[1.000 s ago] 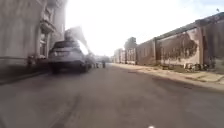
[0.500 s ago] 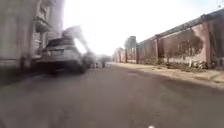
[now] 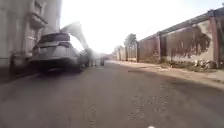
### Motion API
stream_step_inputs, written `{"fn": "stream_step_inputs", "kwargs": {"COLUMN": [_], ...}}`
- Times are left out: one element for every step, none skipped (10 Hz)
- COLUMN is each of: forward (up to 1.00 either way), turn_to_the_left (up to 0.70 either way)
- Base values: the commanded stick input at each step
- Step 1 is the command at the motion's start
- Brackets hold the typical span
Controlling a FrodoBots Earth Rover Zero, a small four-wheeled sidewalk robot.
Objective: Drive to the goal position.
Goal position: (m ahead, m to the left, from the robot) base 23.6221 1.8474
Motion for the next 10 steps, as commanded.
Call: {"fn": "stream_step_inputs", "kwargs": {"forward": [1.00,1.00,1.00,1.00,1.00,1.00,1.00,1.00,1.00,1.00], "turn_to_the_left": [0.00,0.00,0.00,0.00,0.00,0.00,0.00,0.00,0.00,0.00]}}
